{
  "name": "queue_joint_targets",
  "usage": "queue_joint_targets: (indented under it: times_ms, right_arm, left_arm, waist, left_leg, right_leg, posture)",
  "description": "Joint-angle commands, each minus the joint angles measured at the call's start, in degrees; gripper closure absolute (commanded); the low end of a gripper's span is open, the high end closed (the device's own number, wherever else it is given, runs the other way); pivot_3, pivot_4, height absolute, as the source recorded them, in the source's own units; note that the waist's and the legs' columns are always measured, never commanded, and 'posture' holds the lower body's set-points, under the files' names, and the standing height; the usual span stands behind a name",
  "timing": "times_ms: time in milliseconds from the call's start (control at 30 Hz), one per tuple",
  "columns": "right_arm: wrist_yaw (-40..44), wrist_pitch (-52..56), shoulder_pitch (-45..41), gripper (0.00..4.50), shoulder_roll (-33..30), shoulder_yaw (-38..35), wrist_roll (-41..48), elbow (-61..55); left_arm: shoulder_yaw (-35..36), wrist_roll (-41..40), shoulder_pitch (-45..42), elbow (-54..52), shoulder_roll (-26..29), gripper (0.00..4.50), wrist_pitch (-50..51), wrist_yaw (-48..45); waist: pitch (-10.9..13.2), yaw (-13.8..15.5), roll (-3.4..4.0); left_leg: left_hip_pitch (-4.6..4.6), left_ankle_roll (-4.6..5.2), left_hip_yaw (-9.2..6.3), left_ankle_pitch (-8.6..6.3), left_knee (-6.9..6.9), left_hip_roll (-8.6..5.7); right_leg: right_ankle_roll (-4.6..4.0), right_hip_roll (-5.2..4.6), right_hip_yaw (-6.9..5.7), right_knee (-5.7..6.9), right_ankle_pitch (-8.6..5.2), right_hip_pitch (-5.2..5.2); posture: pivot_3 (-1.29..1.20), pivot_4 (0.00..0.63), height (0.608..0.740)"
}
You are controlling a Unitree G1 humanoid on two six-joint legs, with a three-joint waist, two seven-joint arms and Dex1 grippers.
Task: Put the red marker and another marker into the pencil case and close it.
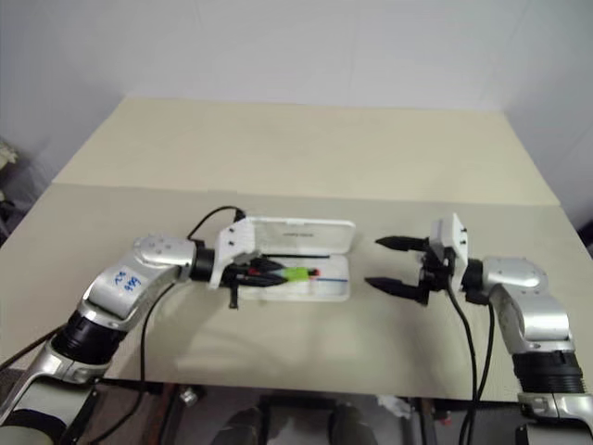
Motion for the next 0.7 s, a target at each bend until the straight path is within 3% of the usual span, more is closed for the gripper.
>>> queue_joint_targets:
  times_ms: [33, 433, 700]
  right_arm:
    - [-0.62, 0.13, 0.41, 0.0, -0.5, -2.29, 1.04, -2.46]
    - [-1.12, 0.15, 0.15, 0.0, -0.64, -2.33, 0.9, -2.6]
    - [-1.03, 0.1, -0.55, 0.0, -0.62, -2.09, 0.65, -2.18]
  left_arm:
    - [0.56, 1.04, -1.2, 0.72, -0.34, 3.98, -1.45, -0.83]
    - [0.37, 2.21, -0.86, 0.86, -2.39, 3.98, -1.34, -1.5]
    - [1.08, 2.17, -1.17, 1.35, -3.34, 1.24, -0.66, -1.07]
  waist:
    - [0.0, 0.03, 0.0]
    - [0.0, 0.13, 0.0]
    - [0.0, 0.15, 0.0]
  left_leg:
    - [0.0, 0.0, 0.0, 0.0, -0.01, 0.02]
    - [0.0, 0.01, -0.02, 0.01, 0.04, -0.01]
    - [0.0, 0.01, -0.02, 0.01, 0.07, -0.02]
  right_leg:
    - [0.0, 0.01, -0.01, 0.0, 0.0, -0.01]
    - [0.01, -0.01, -0.02, 0.07, 0.01, 0.01]
    - [0.01, -0.01, -0.02, 0.1, 0.01, 0.01]
  posture:
    - [0.0, 0.15, 0.74]
    - [0.0, 0.15, 0.74]
    - [0.0, 0.15, 0.74]
